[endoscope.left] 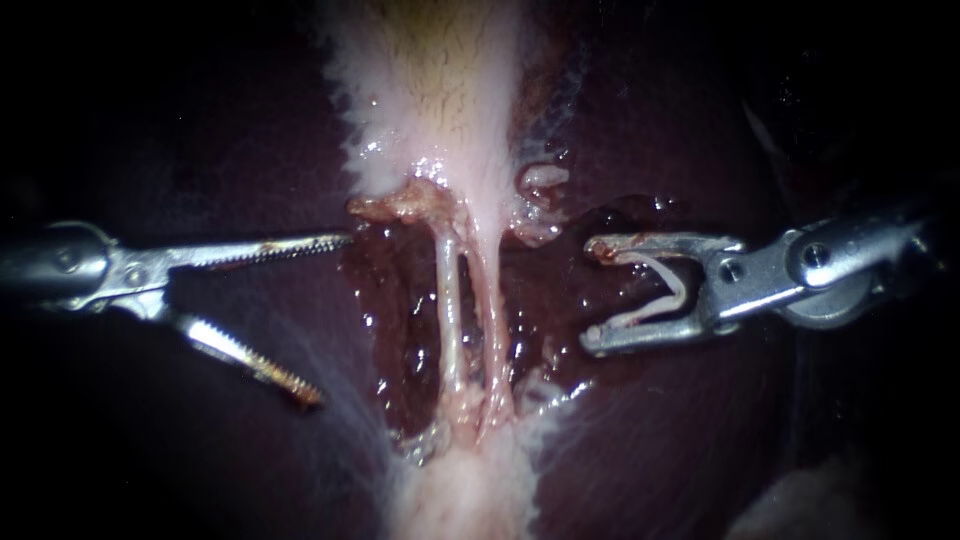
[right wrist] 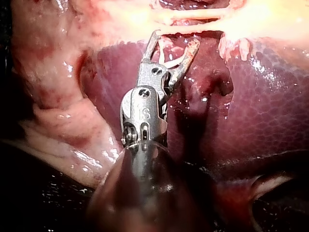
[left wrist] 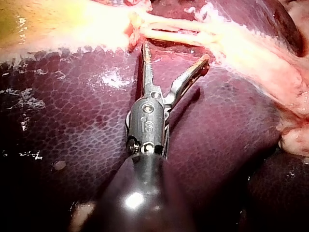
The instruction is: Grabbing gallbladder
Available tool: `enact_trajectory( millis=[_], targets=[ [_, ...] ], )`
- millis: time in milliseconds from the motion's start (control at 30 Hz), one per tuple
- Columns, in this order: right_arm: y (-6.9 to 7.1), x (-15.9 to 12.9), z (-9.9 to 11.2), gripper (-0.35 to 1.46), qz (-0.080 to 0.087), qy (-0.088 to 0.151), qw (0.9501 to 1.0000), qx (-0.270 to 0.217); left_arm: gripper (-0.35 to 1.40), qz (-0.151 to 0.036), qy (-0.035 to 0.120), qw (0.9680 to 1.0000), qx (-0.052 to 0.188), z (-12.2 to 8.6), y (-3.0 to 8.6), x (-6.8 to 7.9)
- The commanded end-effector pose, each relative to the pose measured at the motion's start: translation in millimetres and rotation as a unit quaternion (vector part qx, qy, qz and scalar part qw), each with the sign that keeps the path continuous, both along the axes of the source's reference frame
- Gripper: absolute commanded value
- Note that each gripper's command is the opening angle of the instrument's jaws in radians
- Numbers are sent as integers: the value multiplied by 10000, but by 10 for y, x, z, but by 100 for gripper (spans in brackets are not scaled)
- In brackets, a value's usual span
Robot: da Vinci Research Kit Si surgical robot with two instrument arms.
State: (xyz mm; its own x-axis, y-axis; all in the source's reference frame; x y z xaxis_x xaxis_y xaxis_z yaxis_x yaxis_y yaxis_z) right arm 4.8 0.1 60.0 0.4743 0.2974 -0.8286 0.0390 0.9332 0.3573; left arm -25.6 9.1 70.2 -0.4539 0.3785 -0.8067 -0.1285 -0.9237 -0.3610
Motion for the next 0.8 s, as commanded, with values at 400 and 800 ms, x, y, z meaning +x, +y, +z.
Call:
enact_trajectory(
  millis=[400, 800],
  targets=[
    [0, -1, 1, 50, 1, -1, 10000, 0, 101, -249, 108, 9996, 36, -11, 41, 15],
    [1, -1, 2, 50, 2, -2, 10000, -2, 74, -410, 193, 9989, 74, 10, 86, -19]
  ],
)
